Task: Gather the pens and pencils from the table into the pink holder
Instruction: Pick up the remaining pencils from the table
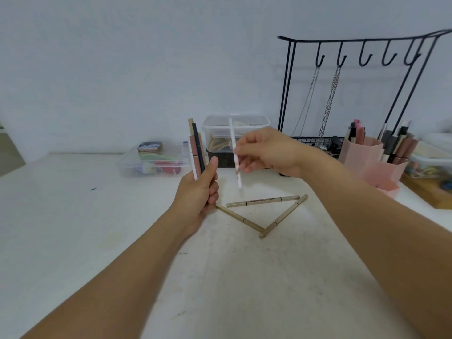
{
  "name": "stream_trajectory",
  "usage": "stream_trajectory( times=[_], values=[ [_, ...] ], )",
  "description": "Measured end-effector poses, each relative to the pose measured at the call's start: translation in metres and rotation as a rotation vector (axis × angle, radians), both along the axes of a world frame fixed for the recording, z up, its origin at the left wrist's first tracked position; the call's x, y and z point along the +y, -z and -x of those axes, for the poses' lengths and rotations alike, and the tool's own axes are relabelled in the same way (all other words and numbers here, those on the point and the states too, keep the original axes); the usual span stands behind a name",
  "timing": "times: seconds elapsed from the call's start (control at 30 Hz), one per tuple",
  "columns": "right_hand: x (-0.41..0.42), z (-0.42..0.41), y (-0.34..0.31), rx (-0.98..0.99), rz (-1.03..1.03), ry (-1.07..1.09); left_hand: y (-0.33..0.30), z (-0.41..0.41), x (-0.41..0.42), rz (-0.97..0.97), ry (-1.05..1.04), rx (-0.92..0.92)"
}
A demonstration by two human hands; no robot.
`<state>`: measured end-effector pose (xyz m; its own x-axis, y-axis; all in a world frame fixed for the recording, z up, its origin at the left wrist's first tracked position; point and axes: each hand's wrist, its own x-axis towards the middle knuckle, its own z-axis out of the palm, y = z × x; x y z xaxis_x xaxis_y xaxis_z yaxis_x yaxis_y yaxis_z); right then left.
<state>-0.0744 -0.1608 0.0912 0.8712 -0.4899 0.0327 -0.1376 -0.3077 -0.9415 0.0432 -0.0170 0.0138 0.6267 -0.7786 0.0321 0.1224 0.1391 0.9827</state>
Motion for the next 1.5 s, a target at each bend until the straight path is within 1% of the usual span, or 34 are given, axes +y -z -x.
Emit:
stream_trajectory(
  times=[0.03,0.1,0.2,0.27,0.4,0.47,0.57,0.63,0.8,0.83,0.9,0.97,1.0,1.07,1.1,1.2,1.3,1.43,1.5],
  values=[
    [0.003,0.000,-0.005,-0.063,-0.101,-0.019,0.000,0.001,0.000,0.002,0.020,0.003],
    [0.011,-0.002,-0.007,-0.098,-0.139,-0.039,-0.001,0.004,0.000,-0.004,0.052,0.014],
    [0.020,-0.006,-0.002,-0.054,-0.085,-0.057,0.000,0.006,0.000,0.001,0.101,0.023],
    [0.024,-0.009,0.002,-0.034,-0.075,-0.076,0.000,0.006,0.000,0.006,0.135,-0.005],
    [0.024,-0.011,0.002,-0.041,-0.038,-0.108,-0.001,0.007,0.001,-0.002,0.189,-0.042],
    [0.024,-0.010,0.002,-0.023,0.024,-0.109,-0.001,0.008,0.001,-0.003,0.207,-0.049],
    [0.020,-0.012,0.007,0.044,0.183,-0.075,0.001,0.008,0.003,0.006,0.233,-0.066],
    [0.019,-0.014,0.011,0.068,0.222,-0.056,0.001,0.007,0.004,0.001,0.255,-0.075],
    [0.012,-0.012,0.009,0.055,0.226,-0.063,-0.001,0.003,0.002,0.011,0.193,-0.075],
    [0.008,-0.008,0.006,0.076,0.270,-0.058,-0.002,0.003,0.001,0.014,0.177,-0.058],
    [-0.002,0.001,-0.003,0.190,0.460,-0.051,-0.002,0.003,0.001,0.020,0.139,-0.028],
    [-0.012,0.010,-0.009,0.402,0.660,-0.083,-0.002,0.002,0.000,0.004,0.096,-0.006],
    [-0.016,0.014,-0.010,0.518,0.720,-0.101,-0.003,0.002,-0.001,-0.011,0.078,0.022],
    [-0.021,0.017,-0.006,0.701,0.756,-0.119,-0.004,0.001,-0.001,-0.032,0.048,0.092],
    [-0.022,0.017,-0.003,0.753,0.753,-0.124,-0.004,0.001,-0.002,-0.042,0.033,0.099],
    [-0.021,0.014,0.006,0.821,0.741,-0.163,0.000,0.000,-0.003,-0.061,-0.008,0.040],
    [-0.020,0.009,0.013,0.834,0.747,-0.199,0.002,-0.002,-0.003,-0.056,-0.004,0.020],
    [-0.019,0.008,0.015,0.789,0.778,-0.218,0.002,-0.001,-0.003,-0.056,-0.004,0.020],
    [-0.019,0.010,0.010,0.720,0.768,-0.183,0.002,-0.001,-0.002,-0.053,-0.009,0.013]
  ],
)
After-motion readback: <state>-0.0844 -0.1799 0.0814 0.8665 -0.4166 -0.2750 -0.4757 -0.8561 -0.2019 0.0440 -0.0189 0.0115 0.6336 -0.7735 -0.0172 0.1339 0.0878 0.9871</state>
